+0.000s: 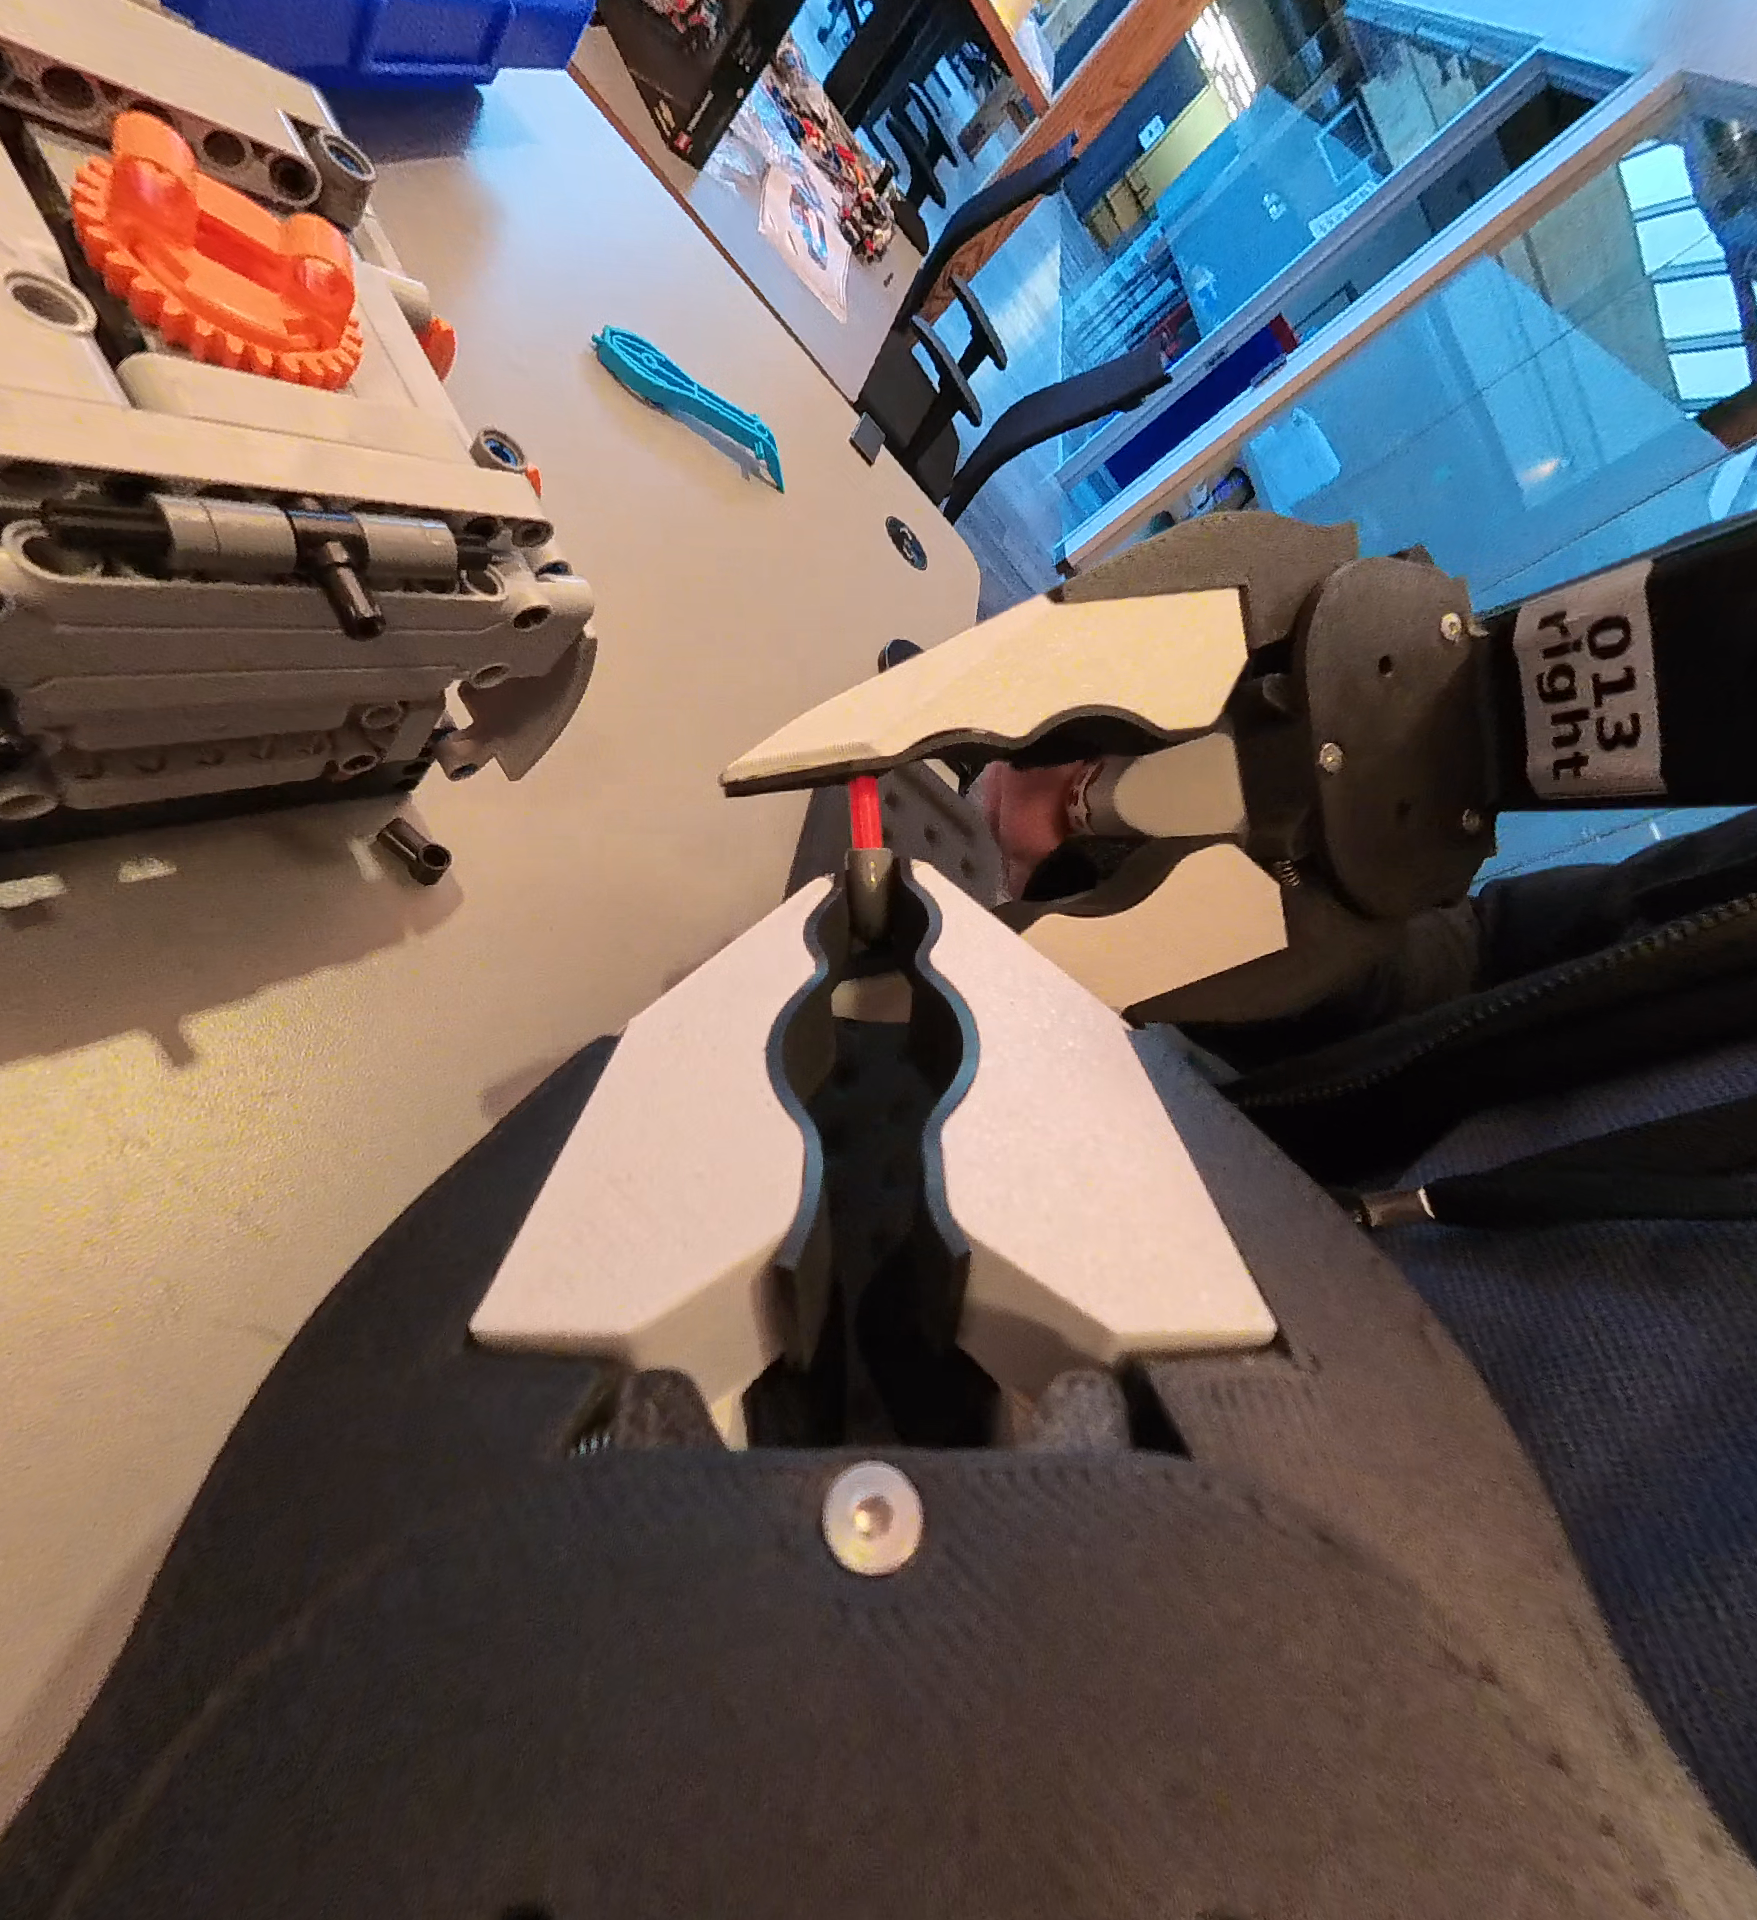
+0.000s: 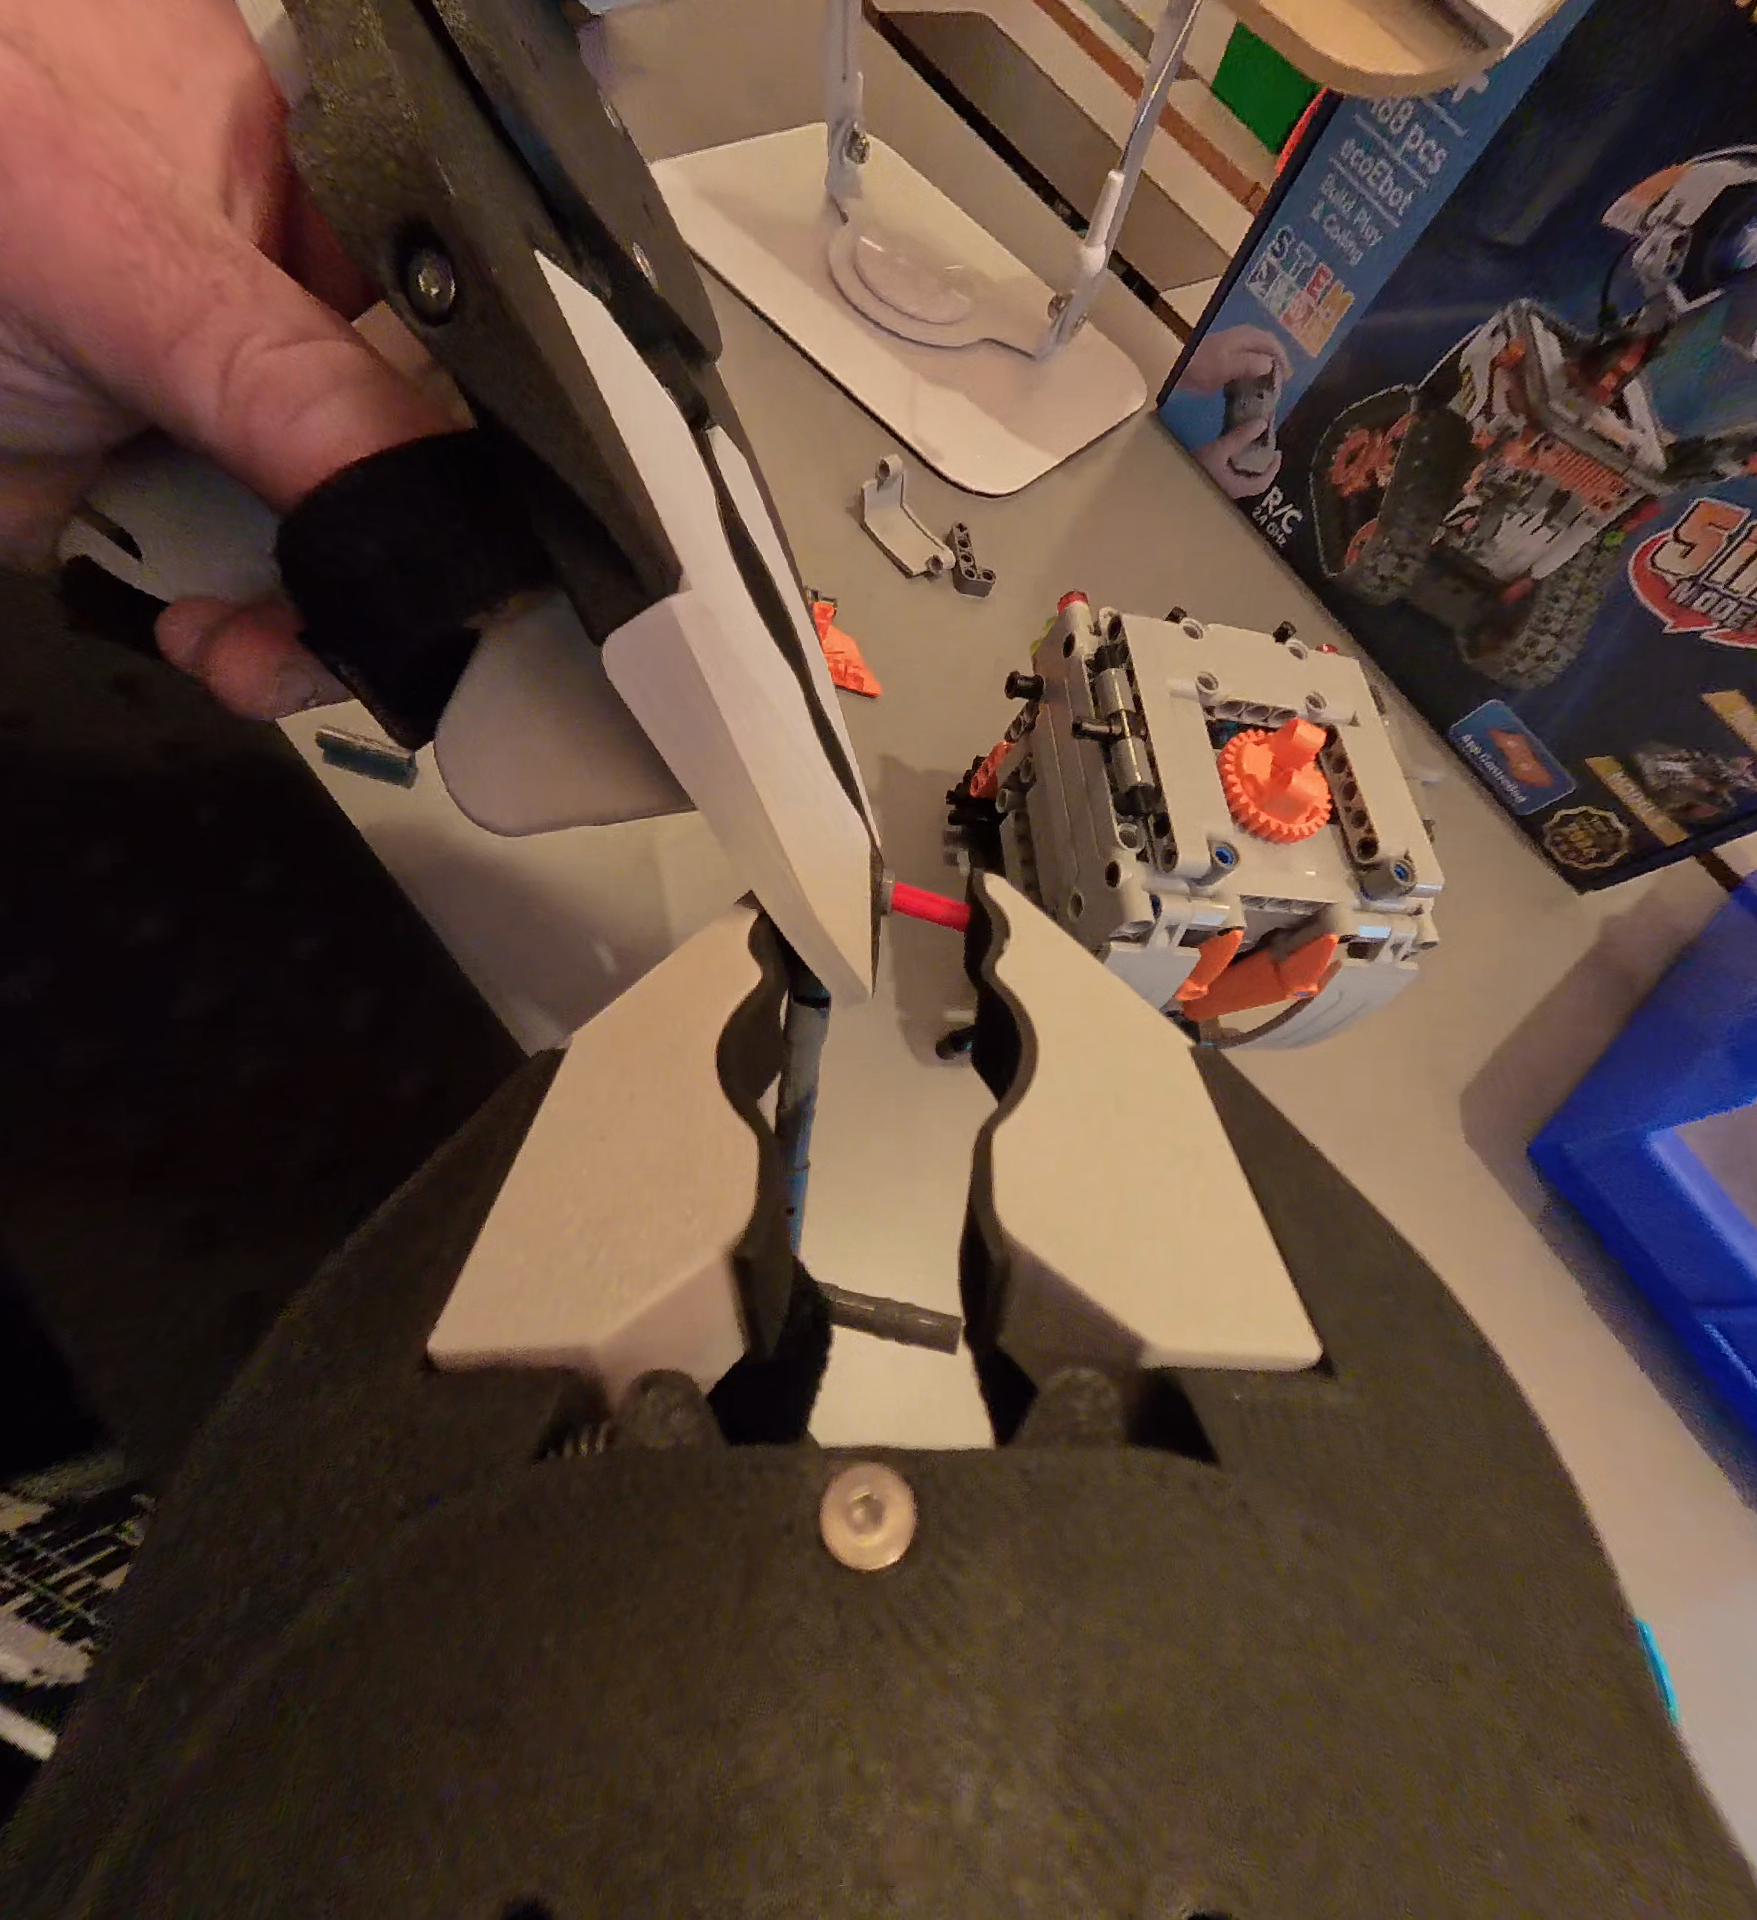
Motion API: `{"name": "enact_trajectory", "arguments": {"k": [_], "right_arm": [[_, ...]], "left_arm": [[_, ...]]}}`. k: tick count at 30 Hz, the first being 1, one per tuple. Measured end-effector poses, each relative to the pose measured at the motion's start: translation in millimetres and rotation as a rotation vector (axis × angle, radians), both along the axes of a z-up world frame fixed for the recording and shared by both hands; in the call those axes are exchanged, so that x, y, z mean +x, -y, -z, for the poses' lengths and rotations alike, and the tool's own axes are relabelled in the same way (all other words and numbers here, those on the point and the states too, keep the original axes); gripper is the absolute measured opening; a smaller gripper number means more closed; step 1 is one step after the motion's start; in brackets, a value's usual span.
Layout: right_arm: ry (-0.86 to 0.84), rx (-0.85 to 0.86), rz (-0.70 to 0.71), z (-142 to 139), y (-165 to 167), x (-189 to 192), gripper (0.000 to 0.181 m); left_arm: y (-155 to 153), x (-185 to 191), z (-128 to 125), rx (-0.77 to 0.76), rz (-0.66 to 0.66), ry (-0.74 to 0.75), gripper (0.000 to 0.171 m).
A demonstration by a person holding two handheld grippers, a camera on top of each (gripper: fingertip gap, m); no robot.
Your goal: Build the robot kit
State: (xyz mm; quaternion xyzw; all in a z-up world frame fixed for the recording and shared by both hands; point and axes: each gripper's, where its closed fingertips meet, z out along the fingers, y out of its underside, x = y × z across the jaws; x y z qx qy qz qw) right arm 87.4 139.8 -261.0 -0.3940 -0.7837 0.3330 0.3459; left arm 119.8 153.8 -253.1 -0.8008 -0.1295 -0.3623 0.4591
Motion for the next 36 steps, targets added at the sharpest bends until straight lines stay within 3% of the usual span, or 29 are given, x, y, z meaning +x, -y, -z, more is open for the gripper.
{"name": "enact_trajectory", "arguments": {"k": [26, 31, 33, 36], "right_arm": [[0.029, 0.156, -0.032, 15, 2, -1, 0.024], [0.046, 0.017, -0.054, 5, 13, -5, 0.026], [0.039, -0.029, -0.093, -2, 23, -1, 0.05], [0.166, -0.152, -0.203, 9, 43, 13, 0.045]], "left_arm": [[0, 1, 16, -0.059, 0.031, -0.007, 0.004], [6, -4, 7, -0.027, 0.002, 0.012, 0.005], [19, -5, 5, -0.035, 0.008, -0.016, 0.005], [47, -8, -3, -0.019, 0.003, -0.035, 0.004]]}}
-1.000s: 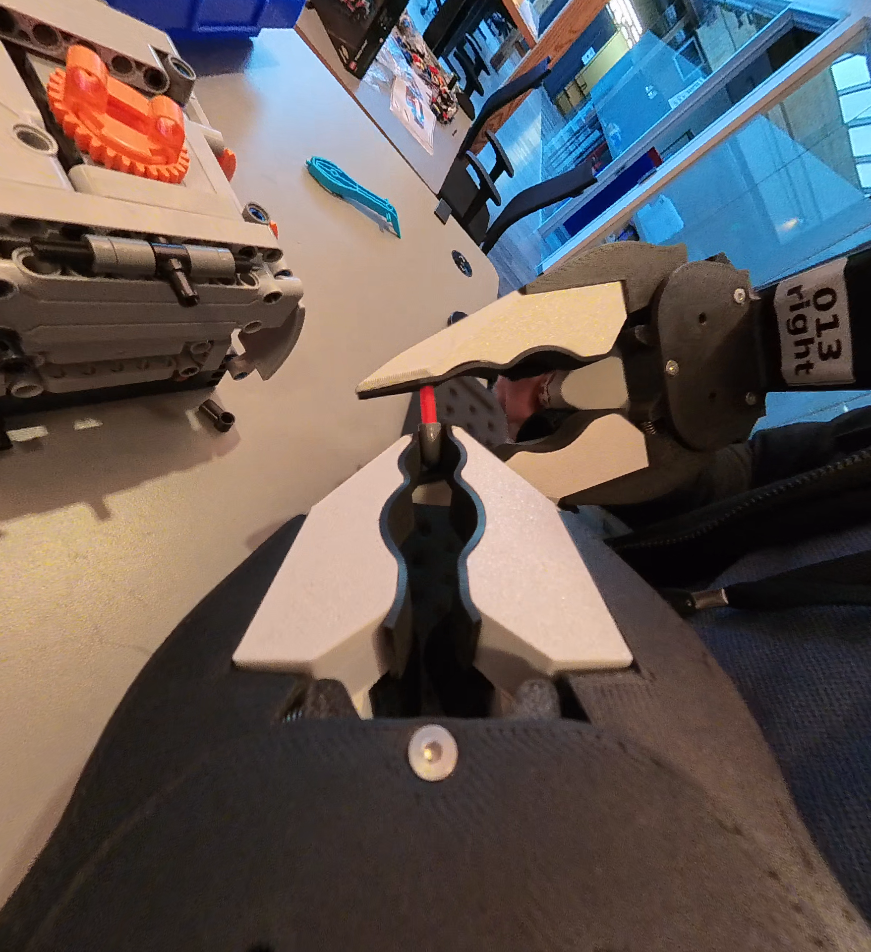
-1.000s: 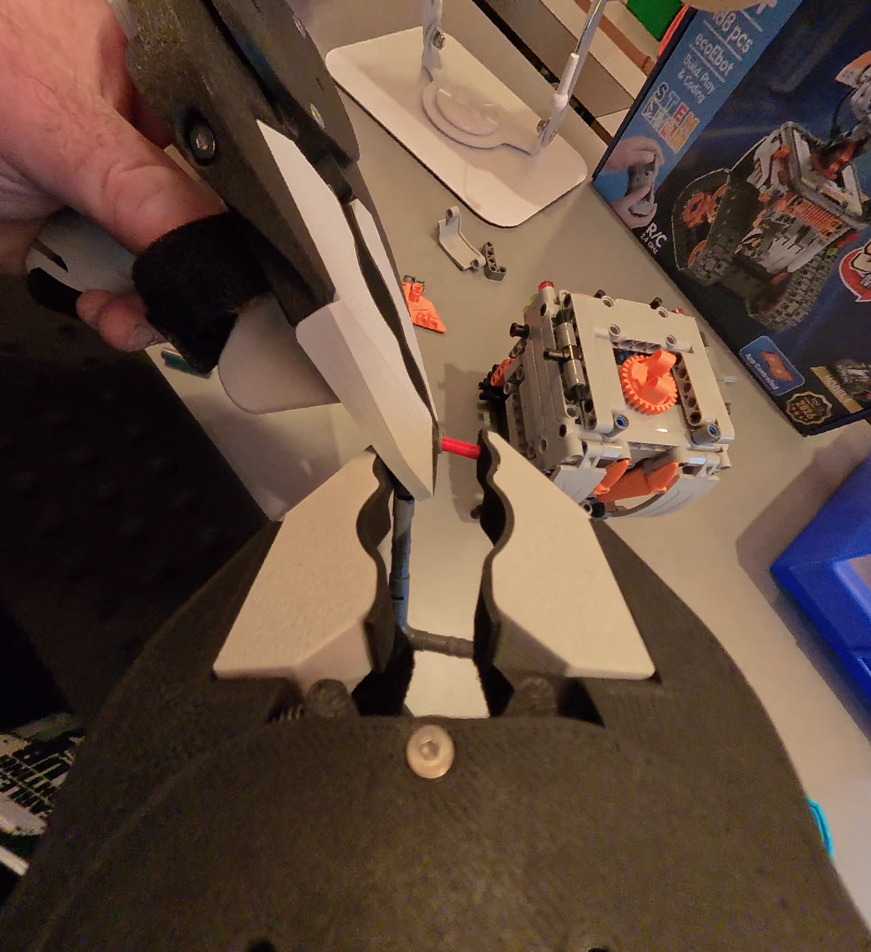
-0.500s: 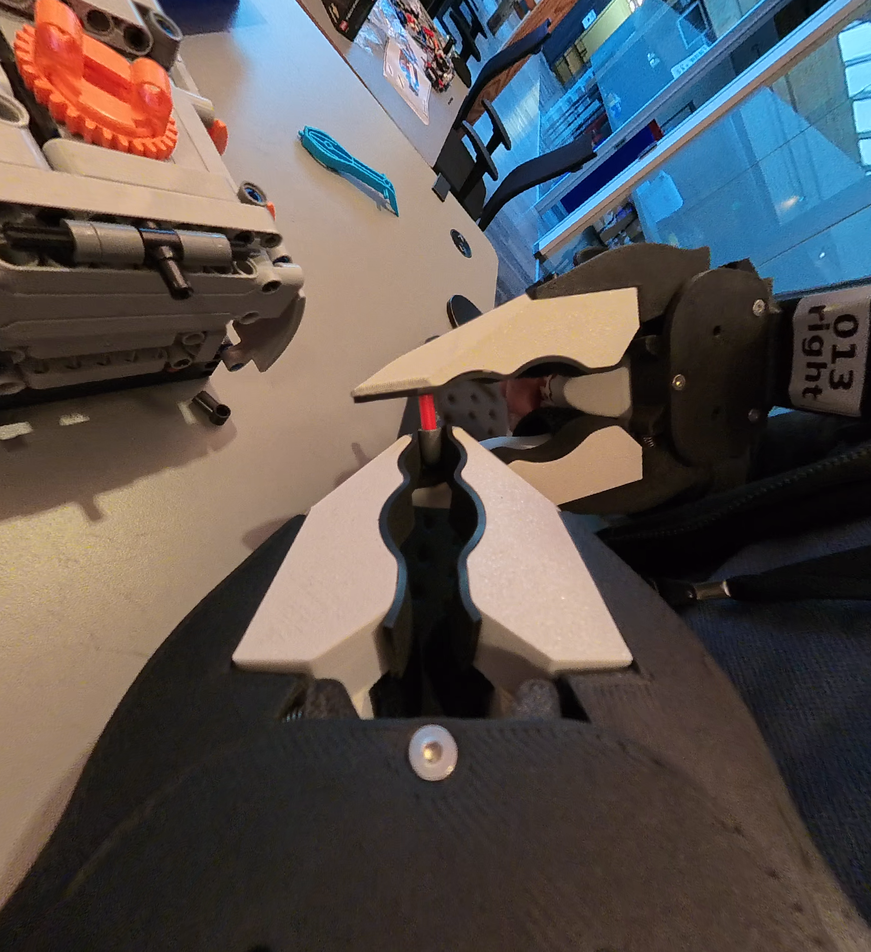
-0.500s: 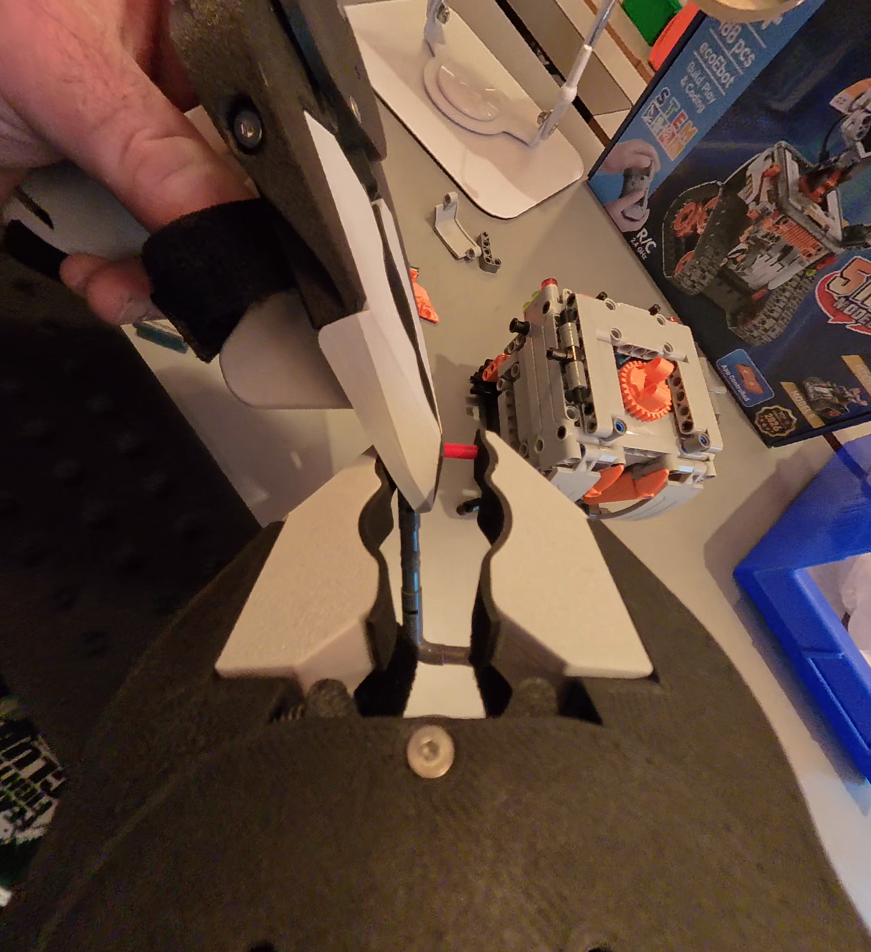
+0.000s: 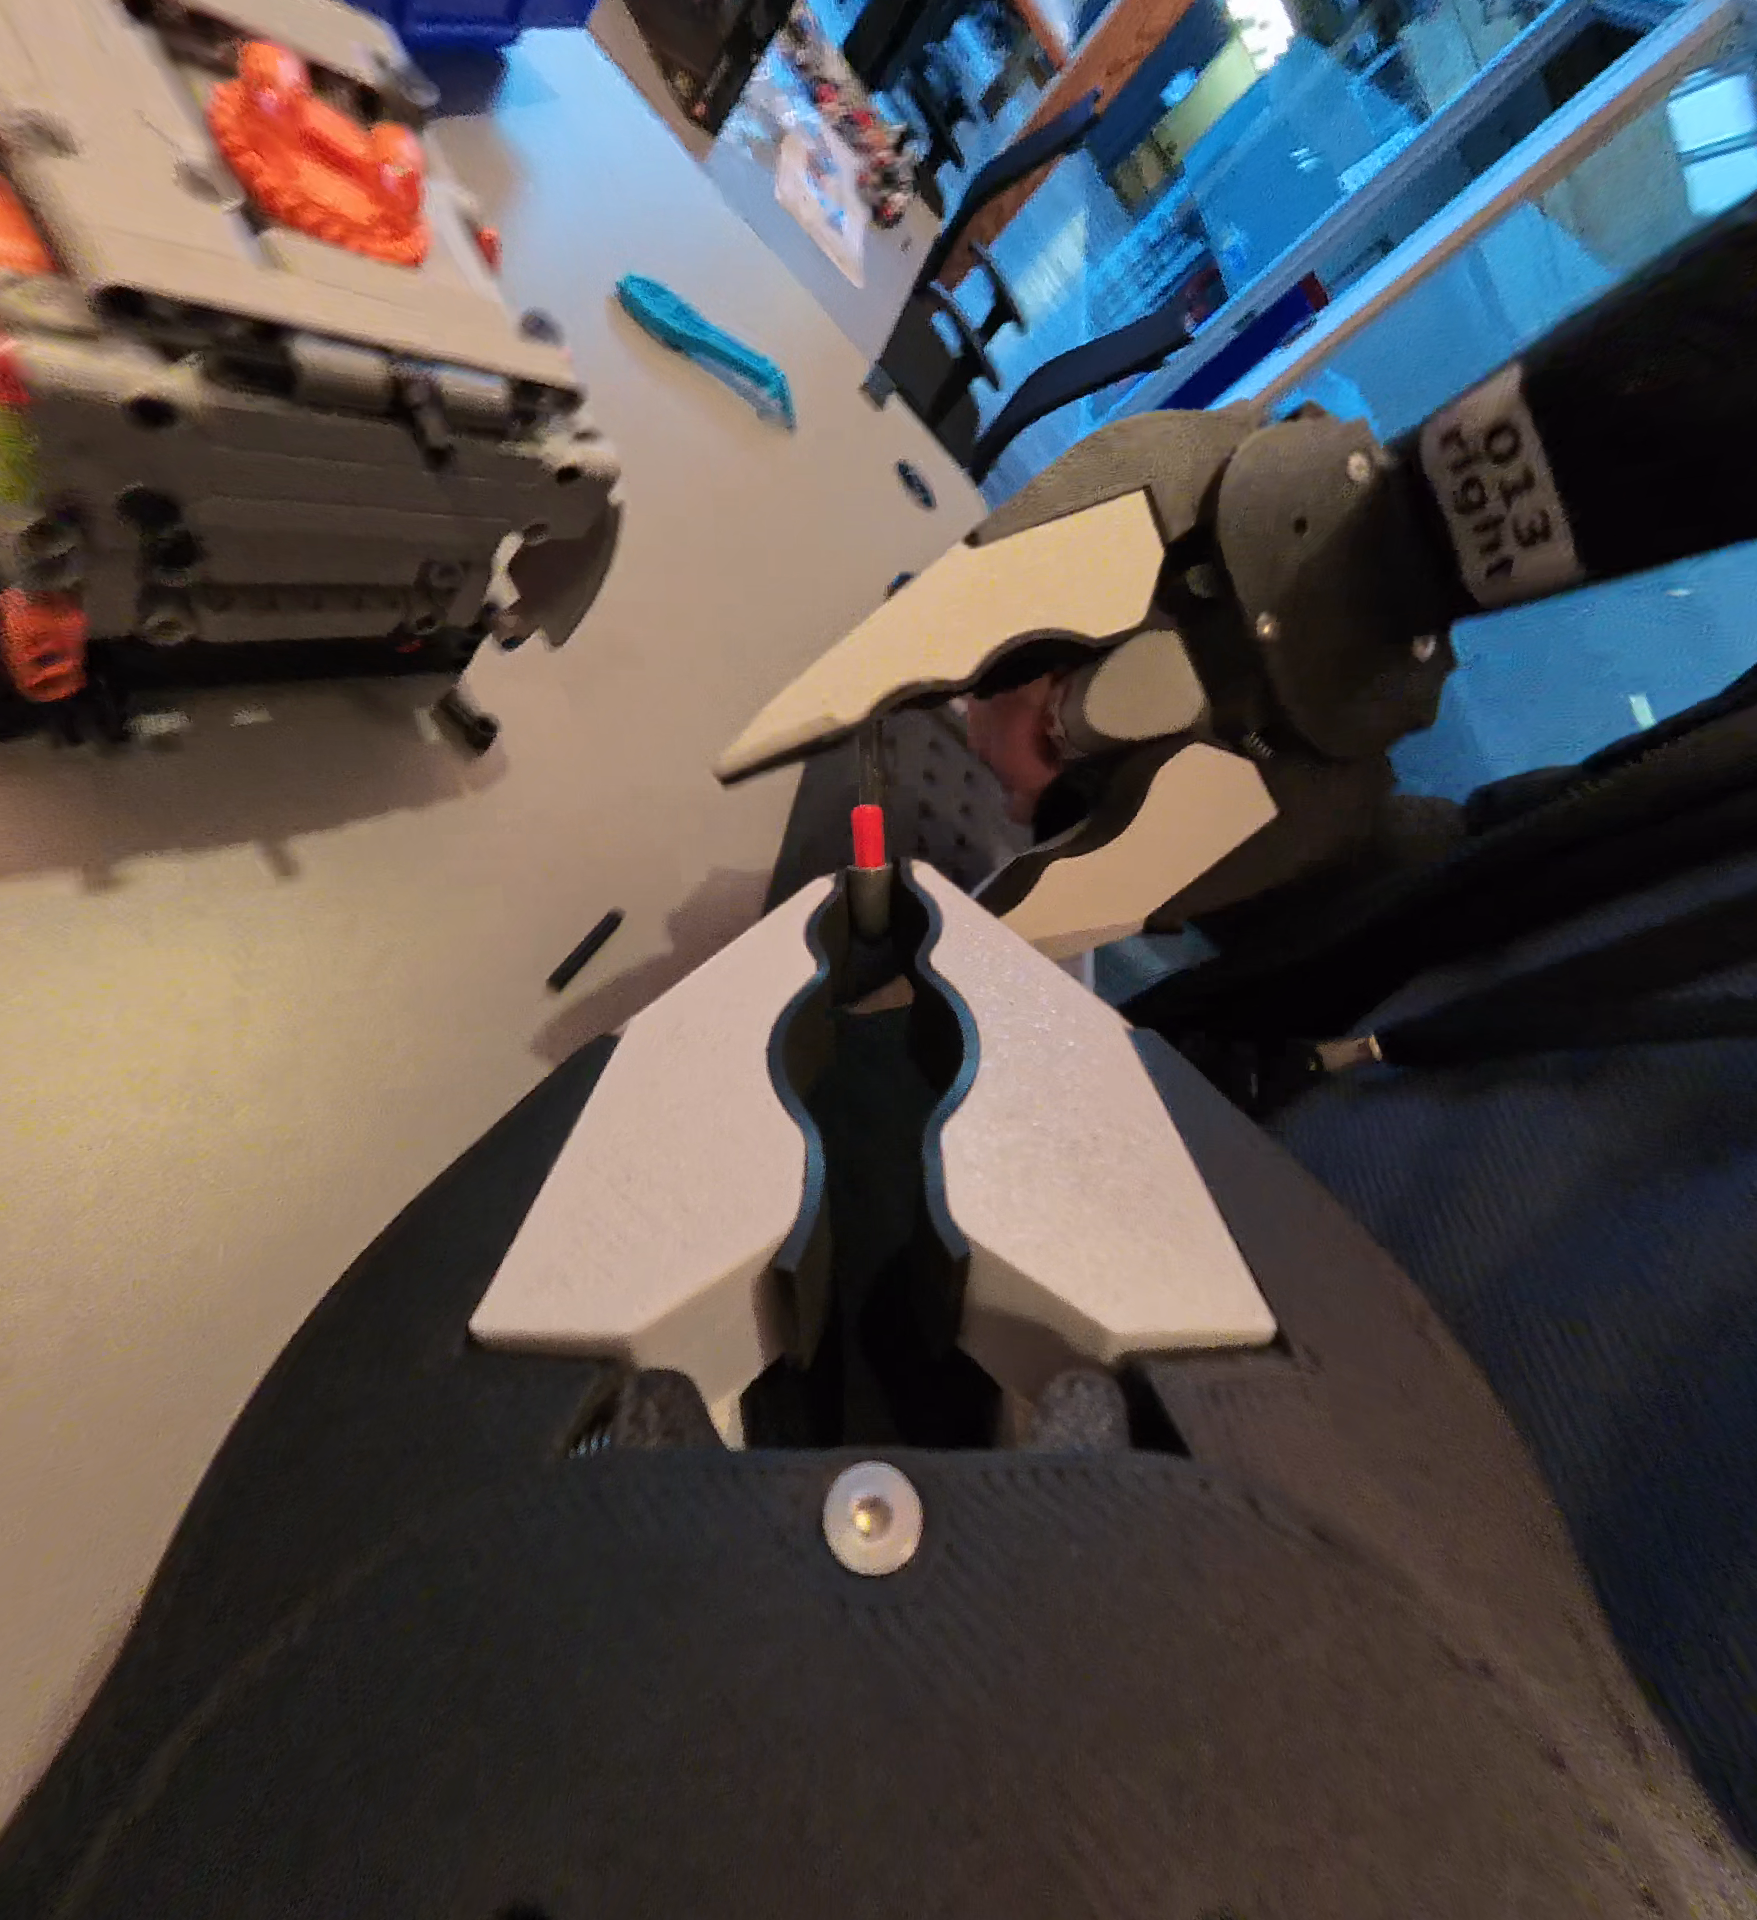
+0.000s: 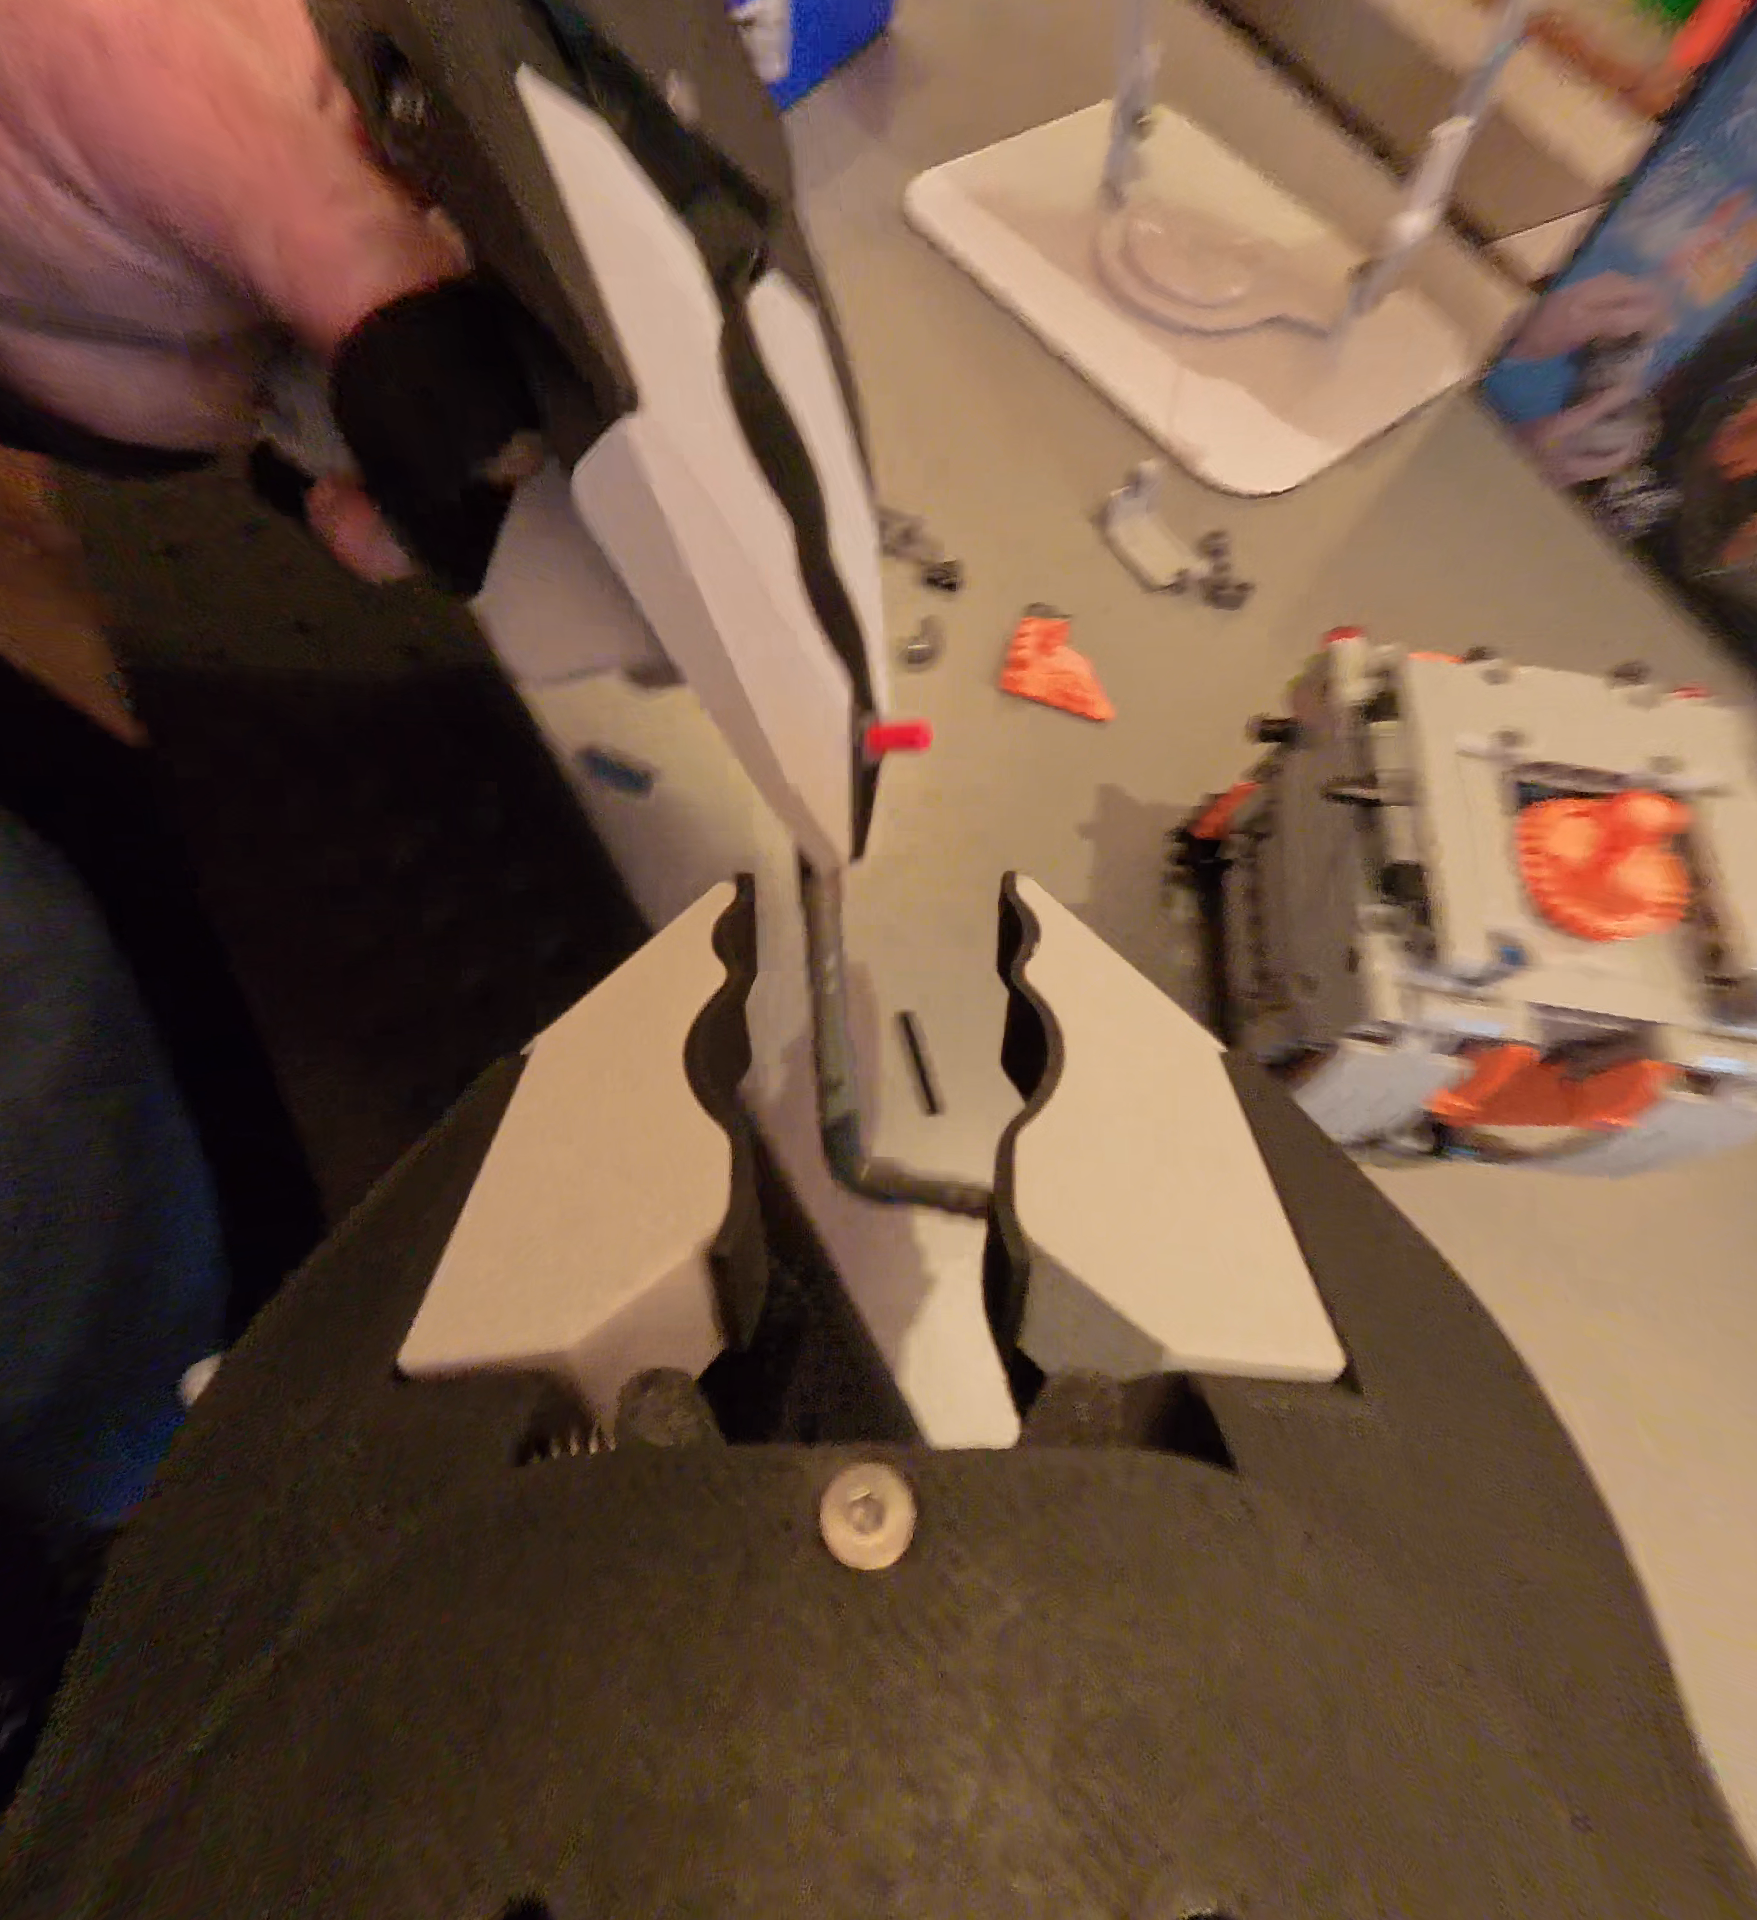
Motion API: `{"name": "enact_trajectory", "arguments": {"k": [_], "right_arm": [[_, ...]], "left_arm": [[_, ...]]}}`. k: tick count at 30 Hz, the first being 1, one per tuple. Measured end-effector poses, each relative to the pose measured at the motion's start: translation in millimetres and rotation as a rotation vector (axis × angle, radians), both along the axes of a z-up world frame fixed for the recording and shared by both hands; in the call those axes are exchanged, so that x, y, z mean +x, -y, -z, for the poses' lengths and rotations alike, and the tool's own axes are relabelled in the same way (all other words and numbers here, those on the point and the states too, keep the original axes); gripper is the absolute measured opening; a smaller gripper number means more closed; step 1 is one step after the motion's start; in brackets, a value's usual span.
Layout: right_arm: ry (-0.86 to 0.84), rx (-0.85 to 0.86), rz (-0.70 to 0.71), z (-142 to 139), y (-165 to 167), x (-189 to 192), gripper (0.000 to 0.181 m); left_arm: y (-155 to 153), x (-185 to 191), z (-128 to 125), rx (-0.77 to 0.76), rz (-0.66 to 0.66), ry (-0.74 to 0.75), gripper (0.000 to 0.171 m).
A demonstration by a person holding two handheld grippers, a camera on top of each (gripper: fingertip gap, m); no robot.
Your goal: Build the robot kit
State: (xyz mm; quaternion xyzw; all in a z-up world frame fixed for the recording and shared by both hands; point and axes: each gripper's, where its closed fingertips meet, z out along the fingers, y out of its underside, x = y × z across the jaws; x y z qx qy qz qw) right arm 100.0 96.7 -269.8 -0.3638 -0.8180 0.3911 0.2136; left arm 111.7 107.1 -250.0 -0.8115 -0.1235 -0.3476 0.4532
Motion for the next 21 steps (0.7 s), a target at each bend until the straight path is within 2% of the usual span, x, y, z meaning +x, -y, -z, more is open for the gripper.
{"name": "enact_trajectory", "arguments": {"k": [2, 3, 4, 12, 14, 21], "right_arm": [[0.046, -0.046, -0.073, 5, 18, 5, 0.027], [0.056, -0.035, -0.101, 8, 25, 6, 0.01], [0.063, -0.038, -0.122, 10, 33, 5, 0.005], [0.07, -0.204, -0.176, 5, 86, -12, 0.004], [0.074, -0.242, -0.162, 2, 92, -18, 0.004], [0.058, -0.197, -0.151, 9, 117, -20, 0.004]], "left_arm": [[18, -6, -2, 0.003, -0.038, 0.016, 0.004], [25, -9, -6, 0.022, -0.059, 0.033, 0.004], [33, -10, -6, 0.023, -0.075, 0.031, 0.004], [84, -29, -9, 0.076, -0.227, 0.054, 0.005], [94, -36, -9, 0.091, -0.272, 0.065, 0.012], [108, -41, -15, 0.155, -0.32, 0.103, 0.005]]}}
